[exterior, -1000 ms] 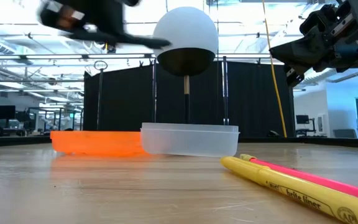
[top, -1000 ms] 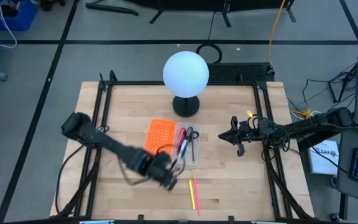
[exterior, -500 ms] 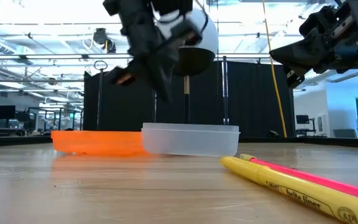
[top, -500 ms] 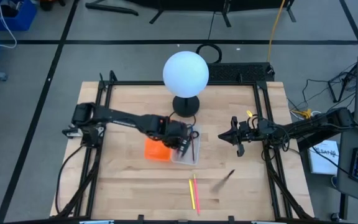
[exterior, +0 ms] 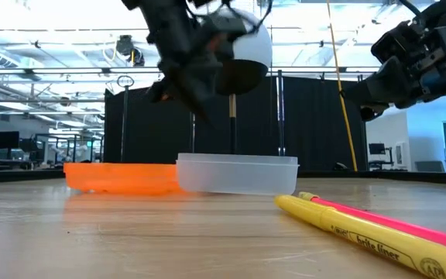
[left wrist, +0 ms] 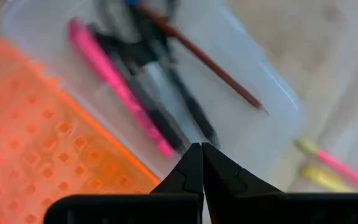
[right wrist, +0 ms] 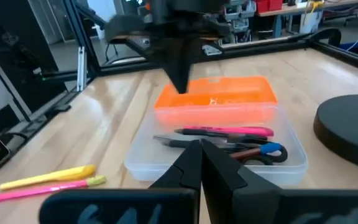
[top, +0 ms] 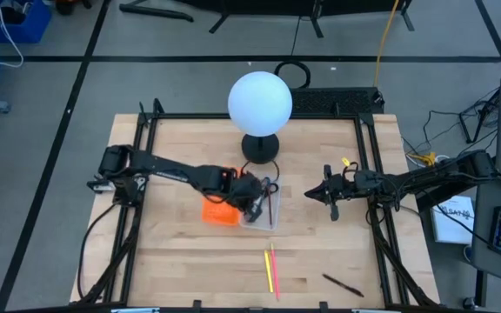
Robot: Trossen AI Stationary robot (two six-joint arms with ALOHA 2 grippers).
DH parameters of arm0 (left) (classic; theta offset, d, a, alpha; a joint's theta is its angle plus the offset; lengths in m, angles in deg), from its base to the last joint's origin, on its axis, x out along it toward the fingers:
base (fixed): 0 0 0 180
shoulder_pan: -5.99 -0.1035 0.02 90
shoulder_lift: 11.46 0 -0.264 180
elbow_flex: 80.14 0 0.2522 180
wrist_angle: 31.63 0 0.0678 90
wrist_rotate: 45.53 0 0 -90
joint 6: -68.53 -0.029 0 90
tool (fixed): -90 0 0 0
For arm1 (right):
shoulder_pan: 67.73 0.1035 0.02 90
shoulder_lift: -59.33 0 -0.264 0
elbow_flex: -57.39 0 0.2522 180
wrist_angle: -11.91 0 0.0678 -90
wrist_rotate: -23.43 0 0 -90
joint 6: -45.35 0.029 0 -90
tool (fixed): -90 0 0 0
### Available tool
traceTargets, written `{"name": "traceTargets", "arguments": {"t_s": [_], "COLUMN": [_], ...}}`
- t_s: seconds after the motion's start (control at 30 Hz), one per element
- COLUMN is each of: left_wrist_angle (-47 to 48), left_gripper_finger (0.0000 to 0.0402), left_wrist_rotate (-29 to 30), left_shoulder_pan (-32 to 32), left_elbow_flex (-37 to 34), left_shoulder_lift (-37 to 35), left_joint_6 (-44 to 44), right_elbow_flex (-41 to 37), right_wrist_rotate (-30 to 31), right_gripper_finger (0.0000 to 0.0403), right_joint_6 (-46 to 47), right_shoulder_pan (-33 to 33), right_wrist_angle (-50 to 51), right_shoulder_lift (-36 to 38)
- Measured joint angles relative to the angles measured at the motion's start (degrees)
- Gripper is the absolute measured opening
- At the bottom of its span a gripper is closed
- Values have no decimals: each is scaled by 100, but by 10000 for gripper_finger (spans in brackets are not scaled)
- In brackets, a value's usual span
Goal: Pick & place school supplies into a supply box
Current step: Put the black pen into the supply box
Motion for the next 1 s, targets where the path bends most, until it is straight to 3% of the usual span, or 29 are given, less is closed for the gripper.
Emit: {"name": "traceTargets", "arguments": {"t_s": [0.13, 0.3, 0.4, 0.5, 0.6, 0.7, 0.77, 0.9, 1.0], "left_wrist_angle": [164, 288, 254, -495, -1604, -3710, -5239, -6869, -6962], "left_gripper_finger": [4, 3, 3, 3, 3, 3, 3, 3, 2], "left_wrist_rotate": [287, 1012, 1413, 1737, 2330, 2684, 2573, 2459, 2844], "left_shoulder_pan": [549, 1342, 1699, 1970, 2290, 2587, 2650, 2751, 2719], "left_elbow_flex": [4, -79, -561, -1375, -2414, -3418, -3959, -4795, -5357], "left_shoulder_lift": [-12, -13, -292, -846, -1502, -2116, -2304, -2793, -3548], "left_joint_6": [-601, -768, -387, 39, -13, -1015, -2017, -3722, -4229], "right_elbow_flex": [0, 0, 47, 433, 1543, 2719, 3286, 4142, 4496], "right_wrist_rotate": [-172, -1672, -2250, -2211, -1344, 1, 450, 654, 645], "right_gripper_finger": [0, 0, 0, 0, 0, 0, 0, 0, 0], "right_joint_6": [411, 1202, 1633, 1803, 1548, 1415, 1421, 1388, 1377], "right_shoulder_pan": [-6, -2, 8, 145, 584, 1077, 1419, 2099, 2480], "right_wrist_angle": [18, -751, -1166, -155, 2191, 4523, 5615, 6076, 6258], "right_shoulder_lift": [0, 119, 199, 233, 165, -155, -381, -853, -1230]}}
